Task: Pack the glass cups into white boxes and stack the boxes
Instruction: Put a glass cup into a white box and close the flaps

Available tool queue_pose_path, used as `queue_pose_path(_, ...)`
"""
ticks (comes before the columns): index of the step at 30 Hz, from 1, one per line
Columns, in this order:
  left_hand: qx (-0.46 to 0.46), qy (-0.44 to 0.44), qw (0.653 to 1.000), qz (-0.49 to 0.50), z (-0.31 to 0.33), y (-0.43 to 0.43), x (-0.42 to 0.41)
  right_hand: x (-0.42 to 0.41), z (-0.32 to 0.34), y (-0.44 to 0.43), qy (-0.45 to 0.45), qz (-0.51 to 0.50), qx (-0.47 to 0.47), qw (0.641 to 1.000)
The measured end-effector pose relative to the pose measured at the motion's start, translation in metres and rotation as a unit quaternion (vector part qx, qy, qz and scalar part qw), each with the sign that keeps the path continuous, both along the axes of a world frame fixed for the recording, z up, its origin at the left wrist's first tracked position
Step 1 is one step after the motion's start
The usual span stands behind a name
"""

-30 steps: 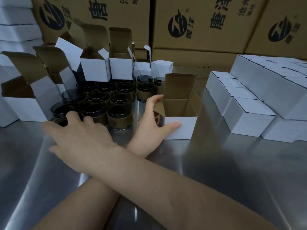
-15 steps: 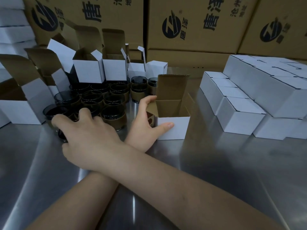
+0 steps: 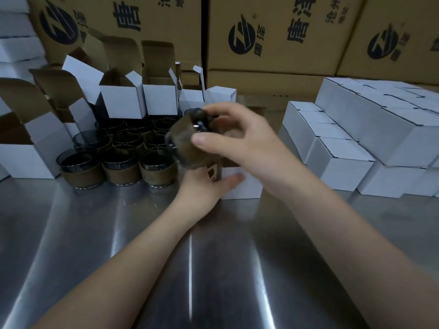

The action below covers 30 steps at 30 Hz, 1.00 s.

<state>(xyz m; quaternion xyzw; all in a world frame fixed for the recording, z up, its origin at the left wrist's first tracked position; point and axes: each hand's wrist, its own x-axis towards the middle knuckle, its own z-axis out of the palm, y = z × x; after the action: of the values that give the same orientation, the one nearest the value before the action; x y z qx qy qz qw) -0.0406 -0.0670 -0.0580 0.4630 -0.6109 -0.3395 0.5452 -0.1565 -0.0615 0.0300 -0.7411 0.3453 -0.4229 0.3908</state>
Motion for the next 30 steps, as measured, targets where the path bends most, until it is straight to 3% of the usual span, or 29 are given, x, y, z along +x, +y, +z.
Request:
queue_pose_path(13, -0.005, -0.027, 0.999, -0.041, -0.004, -0.003, 0.006, -0.053, 0.0, -0.016, -0.008, -0.088, 0.011, 0.996)
queue_pose_path(30, -0.068, -0.106, 0.992, -0.006, -0.003, 0.001, 0.002, -0.061, 0.003, -0.011, 0.169, -0.107, -0.067, 0.978)
